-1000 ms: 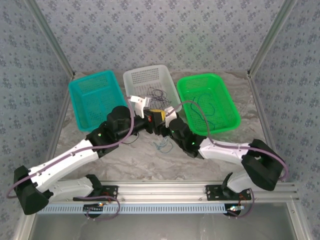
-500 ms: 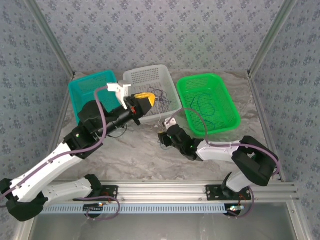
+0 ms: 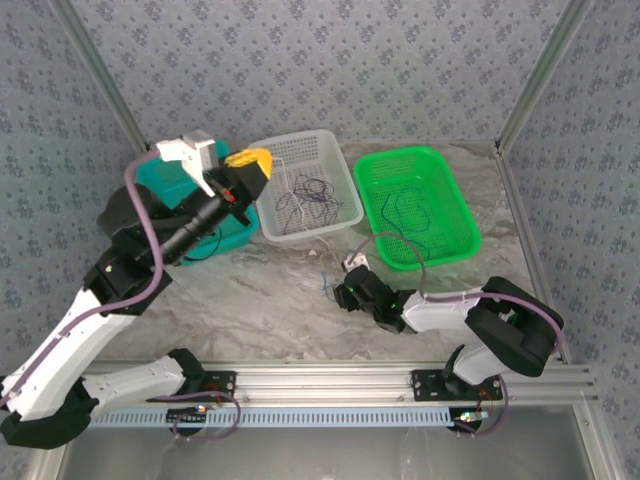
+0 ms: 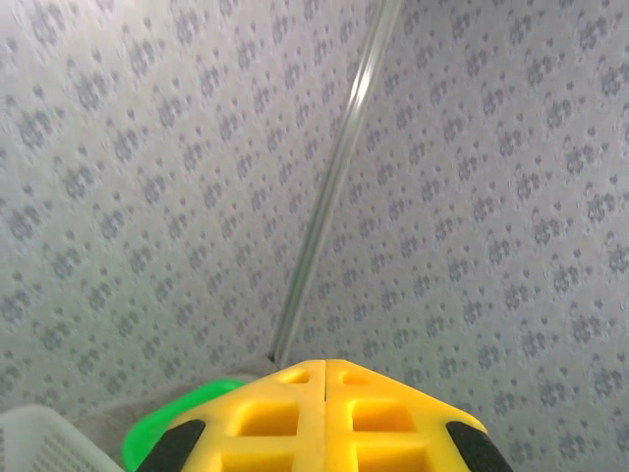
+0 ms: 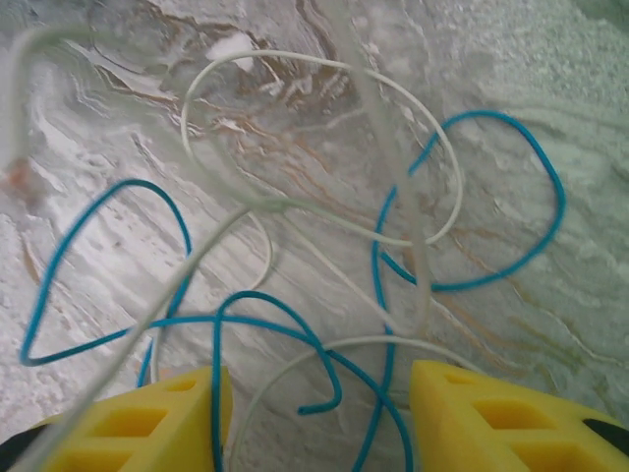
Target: Untangle the cables
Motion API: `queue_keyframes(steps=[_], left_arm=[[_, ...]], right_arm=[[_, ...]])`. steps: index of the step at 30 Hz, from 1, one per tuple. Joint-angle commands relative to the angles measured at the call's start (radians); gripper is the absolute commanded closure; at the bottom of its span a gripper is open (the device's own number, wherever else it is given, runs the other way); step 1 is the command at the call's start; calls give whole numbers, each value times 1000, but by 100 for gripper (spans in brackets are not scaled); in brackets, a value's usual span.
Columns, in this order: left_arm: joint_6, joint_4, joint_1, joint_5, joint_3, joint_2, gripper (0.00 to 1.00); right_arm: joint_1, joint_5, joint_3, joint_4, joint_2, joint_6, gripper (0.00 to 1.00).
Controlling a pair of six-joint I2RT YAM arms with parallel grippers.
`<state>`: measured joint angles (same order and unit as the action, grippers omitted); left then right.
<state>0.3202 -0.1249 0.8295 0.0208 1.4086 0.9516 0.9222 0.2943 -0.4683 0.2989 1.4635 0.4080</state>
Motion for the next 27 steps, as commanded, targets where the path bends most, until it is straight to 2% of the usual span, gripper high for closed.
queue_keyframes(steps=[1,10,18,23,27], left_arm=[[-47,-8,-19,20,76,-16,100],[-122,-65,-59,70,226,17,100],[-195,-169,-67,96,450,109,100],[-223,-198,-91,142,448,129,100],[-193,-205,-174,140,391,128,100]], right_arm=[[-8,5,27,-26,-23,38,45],[-29,-5,70,-19,-36,61,42],[-43,-8,95,-20,-52,76,43],[-44,-19,95,-31,-89,72,40],[-45,-30,79,-74,-134,53,37]])
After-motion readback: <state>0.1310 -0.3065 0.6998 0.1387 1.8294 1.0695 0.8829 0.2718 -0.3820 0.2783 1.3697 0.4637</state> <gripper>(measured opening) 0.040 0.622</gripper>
